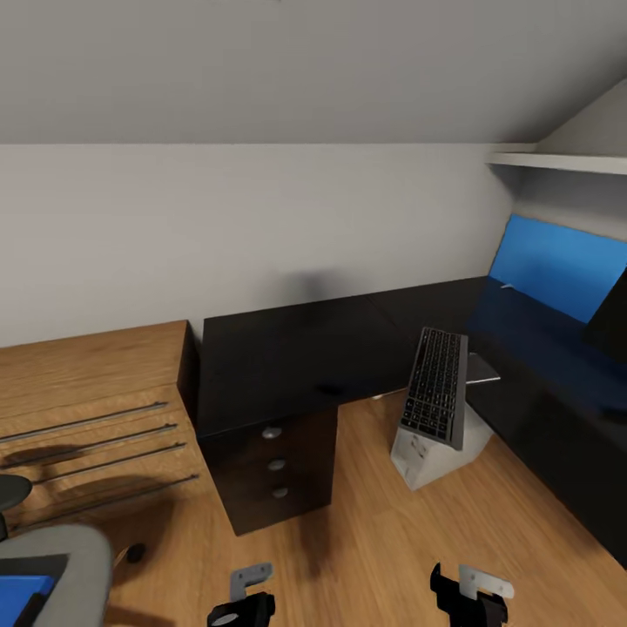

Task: In the bedroom, organize the workspace by keeping the computer under the desk, ensuring the monitor is on the desk, placing the keyboard on the desk next to the monitor, placing the mouse on the desk next to the keyboard, moving the folder from the swivel chair onto the desk next to the mouse, stacking the notebook on top of the folder with the pen on top of the notebook, and positioning the swivel chair next to the desk.

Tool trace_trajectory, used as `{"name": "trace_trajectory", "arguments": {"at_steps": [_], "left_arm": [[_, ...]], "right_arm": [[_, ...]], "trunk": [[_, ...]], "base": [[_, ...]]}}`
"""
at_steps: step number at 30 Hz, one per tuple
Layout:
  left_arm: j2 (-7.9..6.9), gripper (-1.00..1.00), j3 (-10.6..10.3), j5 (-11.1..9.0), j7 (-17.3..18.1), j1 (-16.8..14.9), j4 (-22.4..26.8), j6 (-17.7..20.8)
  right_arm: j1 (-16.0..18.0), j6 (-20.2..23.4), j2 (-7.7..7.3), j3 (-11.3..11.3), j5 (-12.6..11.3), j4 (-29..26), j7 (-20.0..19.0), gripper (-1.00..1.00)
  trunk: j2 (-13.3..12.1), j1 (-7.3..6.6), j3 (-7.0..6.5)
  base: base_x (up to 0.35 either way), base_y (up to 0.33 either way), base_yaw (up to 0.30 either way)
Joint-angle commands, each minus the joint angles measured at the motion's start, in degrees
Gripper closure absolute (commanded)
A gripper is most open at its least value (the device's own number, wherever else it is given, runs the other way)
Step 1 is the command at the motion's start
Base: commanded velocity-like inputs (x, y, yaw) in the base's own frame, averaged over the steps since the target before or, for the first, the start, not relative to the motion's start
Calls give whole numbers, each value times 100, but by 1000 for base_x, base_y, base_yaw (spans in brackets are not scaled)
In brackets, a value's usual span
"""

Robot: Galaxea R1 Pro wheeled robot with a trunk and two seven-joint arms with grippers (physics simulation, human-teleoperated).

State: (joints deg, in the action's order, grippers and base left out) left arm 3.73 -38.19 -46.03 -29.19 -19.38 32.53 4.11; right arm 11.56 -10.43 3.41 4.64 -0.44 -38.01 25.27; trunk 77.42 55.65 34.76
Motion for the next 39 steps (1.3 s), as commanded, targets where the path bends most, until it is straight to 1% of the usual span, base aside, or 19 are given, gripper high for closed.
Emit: {"name": "trace_trajectory", "arguments": {"at_steps": [1,2,4,8,12,17,20,24,28,31,33,36,37,38,39], "left_arm": [[-5,-100,-35,-22,-43,-5,-8,-29],[-4,-100,-38,-28,-40,-5,-45,-131],[-4,-100,-37,-33,-37,-5,-110,-289],[-9,-100,-23,-25,-35,-5,-231,-463],[-20,-100,-9,-21,-34,-5,-271,-519],[-45,-100,-5,-14,-31,-5,-315,-542],[-67,-100,1,-7,-27,-5,-498,-612],[-66,-100,-18,11,12,-5,-816,-910],[-71,-100,-21,-9,160,-5,-929,-1106],[-73,-100,-17,-21,265,-5,-952,-1140],[-79,-100,-15,-31,366,-5,-972,-1161],[-81,-100,-14,-33,410,-5,-980,-1170],[-82,-100,-13,-31,421,-5,-982,-1172],[-86,-100,-9,-30,437,-5,-984,-1180],[-88,-100,-8,-30,438,-5,-985,-1182]], "right_arm": [[4,-66,7,-3,56,26,13,-100],[4,-113,8,-30,137,58,35,-100],[4,-158,9,-57,212,116,53,-100],[4,-238,10,-88,271,317,59,-100],[4,-451,16,-106,286,550,49,-100],[4,-562,10,-112,289,687,42,-100],[4,-631,1,-112,287,728,38,-100],[5,-755,-6,-112,277,775,33,-100],[13,-871,-7,-112,274,978,27,-100],[21,-943,-8,-112,273,1119,9,-100],[33,-1047,-14,-108,273,1296,-62,-100],[42,-1138,-20,-106,271,1401,-153,-100],[44,-1195,-22,-105,271,1431,-201,-100],[47,-1356,-24,-104,272,1483,-295,-100],[47,-1367,-24,-104,272,1486,-300,-100]], "trunk": [[44,23,17],[85,44,29],[125,66,33],[125,66,5],[125,66,-24],[125,66,-60],[125,66,-83],[125,66,-113],[125,66,-143],[125,66,-165],[125,66,-181],[125,66,-199],[125,66,-202],[125,66,-202],[125,66,-203]], "base": [[0,0,-156],[0,0,-169],[0,0,-178],[0,0,-188],[0,0,-193],[0,0,-193],[0,0,-192],[0,0,-187],[0,0,-157],[0,2,-129],[-22,97,-107],[-71,203,-66],[-102,265,-28],[-60,170,-6],[-48,136,-5]]}}
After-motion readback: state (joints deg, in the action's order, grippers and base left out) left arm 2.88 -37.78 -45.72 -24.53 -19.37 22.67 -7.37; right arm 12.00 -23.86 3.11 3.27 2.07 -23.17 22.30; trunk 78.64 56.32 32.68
